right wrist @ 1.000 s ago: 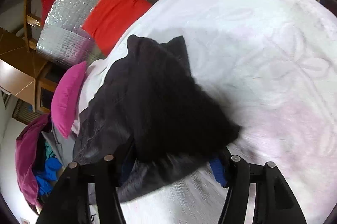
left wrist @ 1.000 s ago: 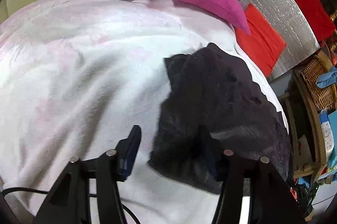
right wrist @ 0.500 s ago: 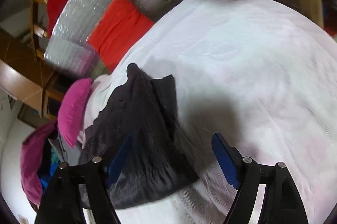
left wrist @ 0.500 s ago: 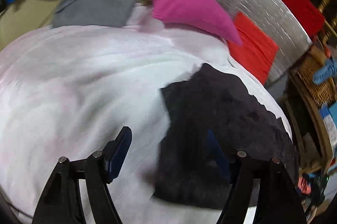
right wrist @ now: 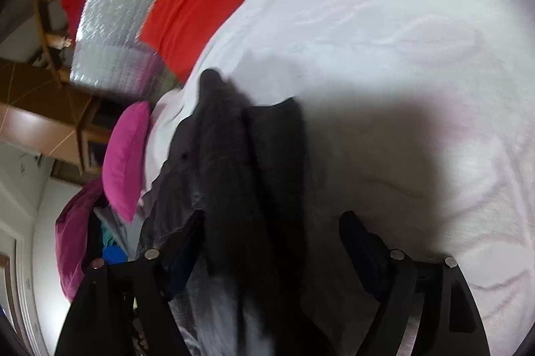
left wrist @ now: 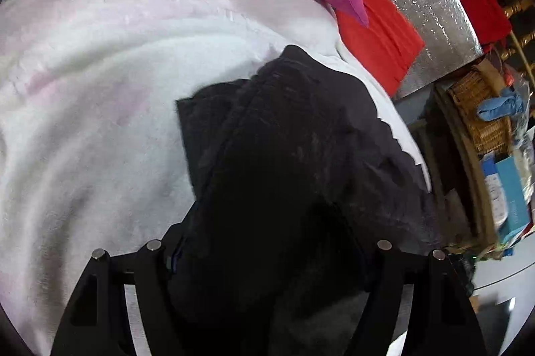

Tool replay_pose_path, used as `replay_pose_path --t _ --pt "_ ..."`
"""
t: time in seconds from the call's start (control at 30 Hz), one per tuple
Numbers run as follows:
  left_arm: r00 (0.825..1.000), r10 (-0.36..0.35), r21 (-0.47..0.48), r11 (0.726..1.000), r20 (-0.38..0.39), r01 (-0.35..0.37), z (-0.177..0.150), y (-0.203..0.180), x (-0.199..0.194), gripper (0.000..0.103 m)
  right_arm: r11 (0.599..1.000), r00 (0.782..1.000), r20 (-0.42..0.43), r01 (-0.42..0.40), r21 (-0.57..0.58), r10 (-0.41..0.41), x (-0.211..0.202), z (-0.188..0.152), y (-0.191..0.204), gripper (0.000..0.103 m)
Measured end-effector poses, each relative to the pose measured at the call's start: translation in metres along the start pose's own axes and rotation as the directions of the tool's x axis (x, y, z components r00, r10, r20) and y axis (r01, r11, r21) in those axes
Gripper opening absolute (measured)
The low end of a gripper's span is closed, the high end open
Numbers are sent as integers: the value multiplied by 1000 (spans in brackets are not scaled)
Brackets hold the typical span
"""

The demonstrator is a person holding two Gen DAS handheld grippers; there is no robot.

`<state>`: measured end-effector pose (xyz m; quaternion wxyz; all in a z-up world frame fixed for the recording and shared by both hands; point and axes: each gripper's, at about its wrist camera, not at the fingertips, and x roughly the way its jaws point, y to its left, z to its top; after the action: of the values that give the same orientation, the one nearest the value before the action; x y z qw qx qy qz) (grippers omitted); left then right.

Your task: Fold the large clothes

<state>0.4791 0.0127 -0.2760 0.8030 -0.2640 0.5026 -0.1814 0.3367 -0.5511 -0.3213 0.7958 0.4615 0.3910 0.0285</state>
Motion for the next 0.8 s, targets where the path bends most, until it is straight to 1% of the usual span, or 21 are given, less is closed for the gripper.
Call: replay_pose_path --t 0.07,0.1,0.13,0.17,0.2,0.23,0.27,0.3,0.33,0.43,0.5,0.53,0.57,0.6,0.63,0.7,0.77,0.8 --pt "1000 4 -5 1000 11 -4 -1 -2 1 74 999 1000 -25 14 -35 -15 12 -1 10 81" --pt "1000 -3 -8 1000 22 3 -1 -4 1 74 998 999 -16 32 -61 -33 16 -2 15 78" --pt "999 -7 -13 1000 35 8 -1 -5 3 72 997 1000 -11 27 -72 -28 19 -4 21 64" --pt "999 -11 -14 1000 48 11 -1 -7 2 62 998 999 -4 31 -62 -31 19 -4 22 62" --pt "998 1 -7 1000 63 0 -1 -9 2 56 998 999 6 37 -54 -36 18 -4 23 53" --pt "997 10 -2 1000 74 -10 -1 -11 3 48 997 999 17 44 -64 -43 17 -4 27 47" --pt "996 13 1 1000 89 -13 -1 -14 3 41 996 998 30 50 -76 -48 15 -4 29 43" --pt "995 9 -1 1000 101 -9 0 -16 3 39 995 998 45 54 -88 -50 12 -5 34 38" --pt "993 1 -5 1000 114 -1 1 -17 1 36 994 997 60 54 -98 -48 8 -6 38 35" --pt "988 -17 15 1000 155 15 2 -25 -7 35 992 993 119 37 -122 -22 -4 -9 53 33" --pt "986 -1 30 1000 165 -4 4 -30 -7 35 989 987 158 44 -142 -21 -7 -11 57 33" --pt "988 20 19 1000 151 -24 4 -29 -2 35 988 985 169 62 -139 -38 -6 -11 56 33" --pt "990 39 5 999 133 -40 4 -26 3 38 989 984 165 89 -122 -68 -3 -10 52 33" --pt "992 62 -11 998 112 -61 4 -22 8 42 990 985 144 111 -91 -97 5 -9 42 33" --pt "992 77 -18 997 101 -75 5 -20 10 48 992 987 132 104 -67 -95 8 -9 34 35" --pt "990 102 -19 995 92 -101 3 -21 12 53 997 990 122 69 -21 -66 7 -7 25 39" --pt "986 138 -6 990 97 -139 2 -26 8 57 997 988 136 81 -19 -78 1 -9 28 41" --pt "983 154 4 988 103 -155 1 -28 6 57 995 985 145 97 -21 -93 -2 -10 30 49"
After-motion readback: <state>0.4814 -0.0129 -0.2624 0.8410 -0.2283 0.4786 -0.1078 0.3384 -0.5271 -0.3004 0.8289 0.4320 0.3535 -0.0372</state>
